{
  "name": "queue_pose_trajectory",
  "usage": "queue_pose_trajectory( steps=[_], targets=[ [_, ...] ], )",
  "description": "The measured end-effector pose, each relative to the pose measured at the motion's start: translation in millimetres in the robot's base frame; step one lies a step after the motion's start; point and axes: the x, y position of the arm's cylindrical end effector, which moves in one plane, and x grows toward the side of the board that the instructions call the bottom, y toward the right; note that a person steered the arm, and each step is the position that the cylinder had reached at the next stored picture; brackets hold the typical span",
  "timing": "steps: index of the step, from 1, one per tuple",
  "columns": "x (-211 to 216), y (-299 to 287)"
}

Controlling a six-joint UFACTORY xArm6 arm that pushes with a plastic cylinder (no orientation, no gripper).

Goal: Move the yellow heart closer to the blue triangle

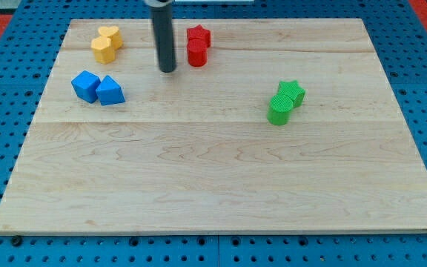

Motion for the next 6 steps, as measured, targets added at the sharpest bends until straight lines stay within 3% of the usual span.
queue_pose_trajectory(
  steps=[2, 3, 4, 5, 6],
  targets=[
    [-20.1, -137.3],
    [-69.0, -155.6],
    [-106.7, -91.5],
    [-52.0, -32.9],
    [11.3, -35.4]
  ],
)
